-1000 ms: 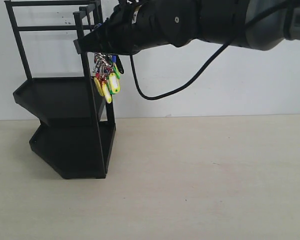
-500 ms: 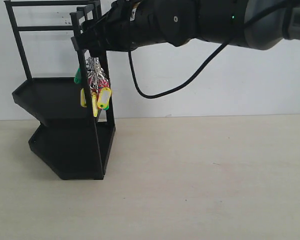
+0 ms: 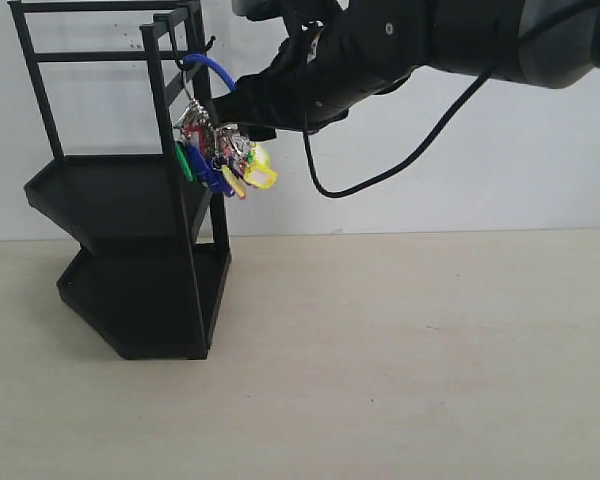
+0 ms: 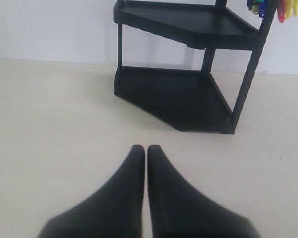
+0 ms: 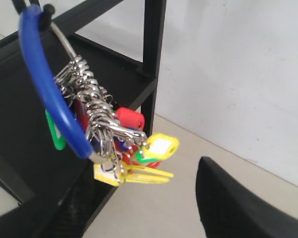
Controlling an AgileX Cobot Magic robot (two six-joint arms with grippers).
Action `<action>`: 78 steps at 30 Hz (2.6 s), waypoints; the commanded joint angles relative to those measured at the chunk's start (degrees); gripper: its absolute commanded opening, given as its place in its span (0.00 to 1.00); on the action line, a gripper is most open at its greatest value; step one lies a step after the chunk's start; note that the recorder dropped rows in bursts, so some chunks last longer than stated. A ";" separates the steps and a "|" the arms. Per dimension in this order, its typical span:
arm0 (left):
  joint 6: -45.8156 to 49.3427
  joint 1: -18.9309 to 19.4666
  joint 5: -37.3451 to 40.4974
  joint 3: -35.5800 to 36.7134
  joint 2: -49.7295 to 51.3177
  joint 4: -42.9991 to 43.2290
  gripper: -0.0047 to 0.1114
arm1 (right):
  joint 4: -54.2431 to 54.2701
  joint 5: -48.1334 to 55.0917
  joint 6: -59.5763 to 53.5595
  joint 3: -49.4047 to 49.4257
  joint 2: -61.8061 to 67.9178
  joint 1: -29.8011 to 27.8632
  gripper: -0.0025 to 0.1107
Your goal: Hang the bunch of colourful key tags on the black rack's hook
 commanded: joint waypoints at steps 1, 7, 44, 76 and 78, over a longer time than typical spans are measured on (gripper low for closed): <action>0.20 -0.04 -0.45 -0.08 -0.12 0.28 0.08 | 0.40 1.21 -1.02 -0.32 -0.81 -0.15 0.52; 0.20 -0.04 -0.45 -0.08 -0.12 0.28 0.08 | 0.69 4.00 -2.18 -0.32 -2.25 0.45 0.52; 0.20 -0.04 -0.45 -0.08 -0.12 0.28 0.08 | 6.64 -6.49 1.92 47.62 -21.92 1.06 0.02; 0.20 -0.04 -0.45 -0.08 -0.12 0.28 0.08 | 10.70 -11.44 4.96 57.42 -27.17 1.06 0.02; 0.20 -0.04 -0.45 -0.08 -0.12 0.28 0.08 | 10.70 -13.97 5.70 58.05 -29.75 1.06 0.02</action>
